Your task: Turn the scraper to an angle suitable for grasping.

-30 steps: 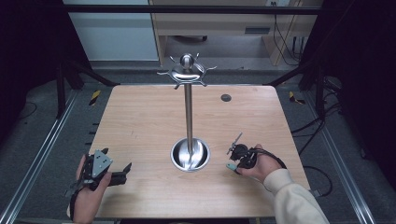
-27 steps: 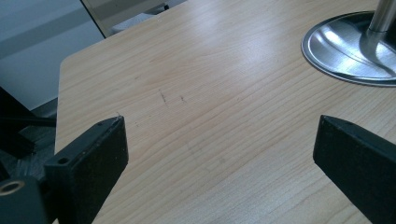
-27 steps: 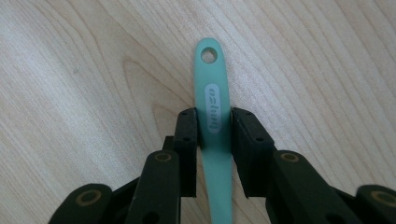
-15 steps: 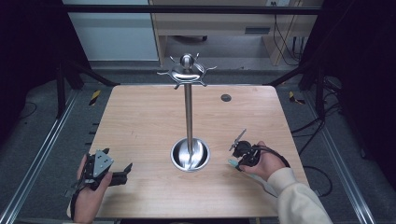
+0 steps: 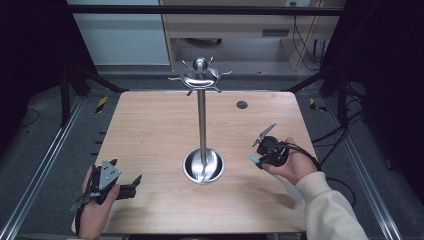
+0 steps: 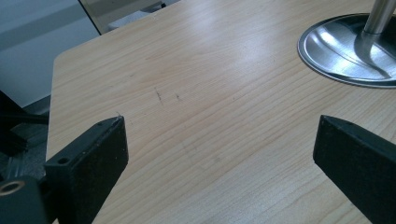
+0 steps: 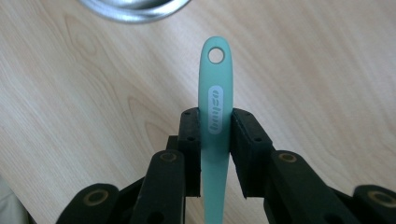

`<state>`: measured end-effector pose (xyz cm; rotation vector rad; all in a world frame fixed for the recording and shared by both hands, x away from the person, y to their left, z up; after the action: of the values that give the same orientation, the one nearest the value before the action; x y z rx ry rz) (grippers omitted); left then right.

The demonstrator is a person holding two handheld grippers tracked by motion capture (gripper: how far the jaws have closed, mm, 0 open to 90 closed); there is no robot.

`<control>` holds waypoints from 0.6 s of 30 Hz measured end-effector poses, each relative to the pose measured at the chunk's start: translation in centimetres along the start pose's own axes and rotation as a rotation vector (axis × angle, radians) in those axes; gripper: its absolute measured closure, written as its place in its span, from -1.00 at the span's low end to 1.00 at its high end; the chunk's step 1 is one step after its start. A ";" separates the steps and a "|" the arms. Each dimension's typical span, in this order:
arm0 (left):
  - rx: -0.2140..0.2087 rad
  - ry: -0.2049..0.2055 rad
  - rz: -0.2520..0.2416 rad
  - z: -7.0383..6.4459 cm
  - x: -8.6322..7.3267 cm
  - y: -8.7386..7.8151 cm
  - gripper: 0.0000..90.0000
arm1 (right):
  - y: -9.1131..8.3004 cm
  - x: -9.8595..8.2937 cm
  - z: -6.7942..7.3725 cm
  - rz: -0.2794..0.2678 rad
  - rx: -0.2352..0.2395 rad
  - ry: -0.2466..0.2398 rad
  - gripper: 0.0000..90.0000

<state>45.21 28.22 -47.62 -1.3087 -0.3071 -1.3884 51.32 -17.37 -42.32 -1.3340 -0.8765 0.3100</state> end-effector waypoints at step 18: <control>-0.003 -0.007 -0.011 0.0 0.1 -0.3 -0.93 | -6.2 0.9 -2.4 -0.254 -0.004 0.096 0.66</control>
<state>45.00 28.25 -47.38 -1.3166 -0.3175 -1.3942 51.95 -20.03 -36.21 -1.2150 -0.9543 0.0460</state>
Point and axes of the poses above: each handheld gripper's, and its own axes: y roughly forward along the jaws, x roughly out of its top, z roughly to its left, the point moved 4 cm from there along y, roughly forward along the jaws, and after that the axes turned 8 degrees about y, right-handed, at the moved point
